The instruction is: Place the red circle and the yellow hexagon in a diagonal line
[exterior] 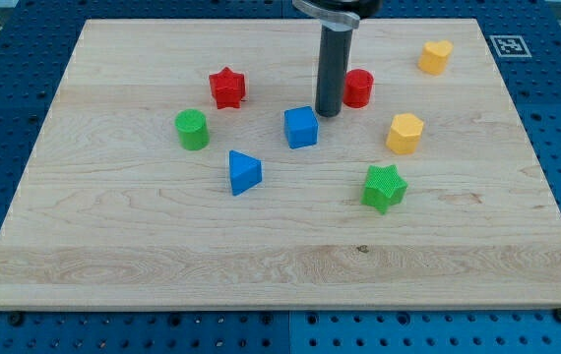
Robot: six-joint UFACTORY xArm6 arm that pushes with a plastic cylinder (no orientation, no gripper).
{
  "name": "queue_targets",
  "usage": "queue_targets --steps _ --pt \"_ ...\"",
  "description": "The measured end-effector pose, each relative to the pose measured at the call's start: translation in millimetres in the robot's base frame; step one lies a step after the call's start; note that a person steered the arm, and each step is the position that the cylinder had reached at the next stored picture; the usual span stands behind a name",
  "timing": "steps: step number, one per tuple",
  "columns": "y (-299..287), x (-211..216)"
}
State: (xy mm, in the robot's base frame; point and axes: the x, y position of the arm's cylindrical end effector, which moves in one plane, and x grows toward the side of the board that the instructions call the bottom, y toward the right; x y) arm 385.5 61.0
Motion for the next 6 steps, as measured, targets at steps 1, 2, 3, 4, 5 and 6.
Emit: queue_targets --steps 1,2,3,4,5,6 --pt "38.8 -3.6" --pt "80.5 -5.4" --pt "100.9 2.5" --pt "102.2 19.0" --pt "102.2 28.8" --pt "102.9 36.8"
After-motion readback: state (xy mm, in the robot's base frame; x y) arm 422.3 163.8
